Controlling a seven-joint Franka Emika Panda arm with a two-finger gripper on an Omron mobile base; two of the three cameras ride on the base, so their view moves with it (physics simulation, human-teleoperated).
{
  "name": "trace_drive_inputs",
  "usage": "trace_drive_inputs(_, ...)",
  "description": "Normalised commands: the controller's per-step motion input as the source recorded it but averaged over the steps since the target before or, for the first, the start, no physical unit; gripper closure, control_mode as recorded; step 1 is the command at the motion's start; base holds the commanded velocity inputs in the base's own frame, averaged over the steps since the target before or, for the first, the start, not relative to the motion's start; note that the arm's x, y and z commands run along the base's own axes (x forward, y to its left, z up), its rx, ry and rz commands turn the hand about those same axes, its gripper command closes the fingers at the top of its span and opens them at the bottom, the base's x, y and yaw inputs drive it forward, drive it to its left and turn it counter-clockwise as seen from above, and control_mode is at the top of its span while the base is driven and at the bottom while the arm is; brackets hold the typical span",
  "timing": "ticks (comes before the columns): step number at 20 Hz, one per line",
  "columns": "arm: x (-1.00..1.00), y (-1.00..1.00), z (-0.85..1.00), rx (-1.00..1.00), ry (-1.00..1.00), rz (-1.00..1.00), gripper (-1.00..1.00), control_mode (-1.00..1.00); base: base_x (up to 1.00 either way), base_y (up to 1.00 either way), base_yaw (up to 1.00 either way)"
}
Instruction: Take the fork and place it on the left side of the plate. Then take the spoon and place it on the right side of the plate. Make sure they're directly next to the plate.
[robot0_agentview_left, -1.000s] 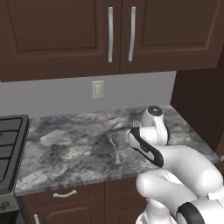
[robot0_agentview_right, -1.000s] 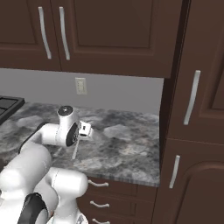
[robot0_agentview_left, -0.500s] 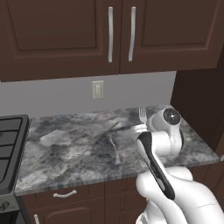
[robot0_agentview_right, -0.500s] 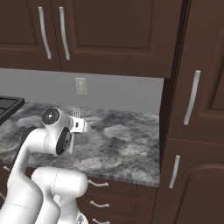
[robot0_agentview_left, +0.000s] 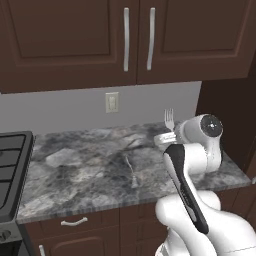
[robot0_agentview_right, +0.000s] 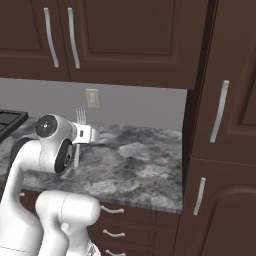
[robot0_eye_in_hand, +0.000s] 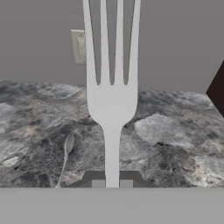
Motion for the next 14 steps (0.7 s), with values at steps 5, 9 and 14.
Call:
trace_drive_inputs(5, -0.32, 0.00, 0.56, 0.00, -0.06, 0.00, 1.00, -1.00, 0.00, 0.00, 0.00)
trace_drive_inputs(9, -0.34, 0.00, 0.35, 0.00, -0.04, 0.00, 1.00, 1.00, -0.13, 0.00, 0.00)
trace_drive_inputs(14, 0.00, 0.00, 0.00, 0.00, 0.00, 0.00, 1.00, 1.00, -0.71, 0.00, 0.00)
